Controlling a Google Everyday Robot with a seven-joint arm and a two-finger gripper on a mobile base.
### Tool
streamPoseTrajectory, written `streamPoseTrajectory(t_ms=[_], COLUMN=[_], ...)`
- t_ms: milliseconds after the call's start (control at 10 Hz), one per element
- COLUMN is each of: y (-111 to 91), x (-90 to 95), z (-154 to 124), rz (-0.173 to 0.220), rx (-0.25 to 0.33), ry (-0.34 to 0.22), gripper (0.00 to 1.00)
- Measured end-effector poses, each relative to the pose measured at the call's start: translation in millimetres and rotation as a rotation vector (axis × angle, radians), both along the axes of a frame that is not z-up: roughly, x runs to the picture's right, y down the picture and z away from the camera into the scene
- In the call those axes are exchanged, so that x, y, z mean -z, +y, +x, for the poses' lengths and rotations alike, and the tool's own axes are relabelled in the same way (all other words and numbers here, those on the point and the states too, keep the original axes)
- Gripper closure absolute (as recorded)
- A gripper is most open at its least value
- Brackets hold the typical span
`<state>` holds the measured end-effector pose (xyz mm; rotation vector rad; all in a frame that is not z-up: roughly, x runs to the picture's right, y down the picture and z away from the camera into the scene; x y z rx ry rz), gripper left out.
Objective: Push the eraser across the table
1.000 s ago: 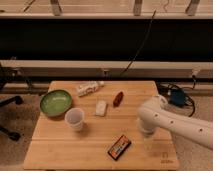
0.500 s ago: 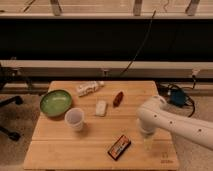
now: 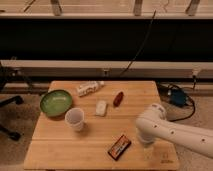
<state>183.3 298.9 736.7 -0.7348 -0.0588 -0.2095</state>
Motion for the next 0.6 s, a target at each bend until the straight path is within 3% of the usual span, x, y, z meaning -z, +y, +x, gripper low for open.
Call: streamPoseTrajectory(t_ms=[600], y=[15], x=[4.8], z=[-13], rz=[0.019], rx=[-0.046], ry=[-0.050], gripper=[0.92])
